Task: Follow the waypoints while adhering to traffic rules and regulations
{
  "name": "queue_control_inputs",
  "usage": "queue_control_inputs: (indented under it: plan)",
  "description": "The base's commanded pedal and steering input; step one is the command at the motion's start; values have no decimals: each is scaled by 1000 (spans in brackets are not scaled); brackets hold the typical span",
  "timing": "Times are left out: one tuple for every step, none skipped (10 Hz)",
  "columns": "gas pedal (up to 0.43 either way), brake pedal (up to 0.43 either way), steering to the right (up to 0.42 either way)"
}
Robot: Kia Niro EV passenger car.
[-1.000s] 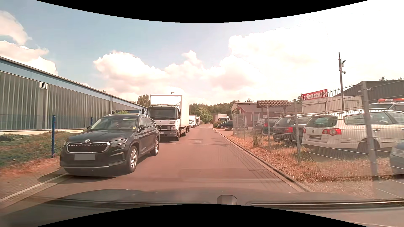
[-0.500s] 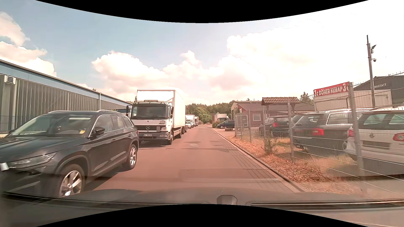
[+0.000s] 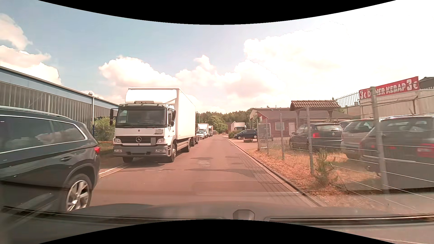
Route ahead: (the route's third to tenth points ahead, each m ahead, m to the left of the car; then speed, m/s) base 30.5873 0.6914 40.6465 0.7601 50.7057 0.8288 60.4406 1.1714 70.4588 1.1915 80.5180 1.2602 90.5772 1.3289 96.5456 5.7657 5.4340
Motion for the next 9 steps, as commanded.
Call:
queue_control_inputs:
  plan:
    - [197,0,-9]
    - [197,0,-9]
    - [197,0,-9]
    - [197,0,-9]
    - [197,0,-9]
    - [197,0,-12]
    - [197,0,-16]
    - [197,0,-18]
    - [197,0,-18]
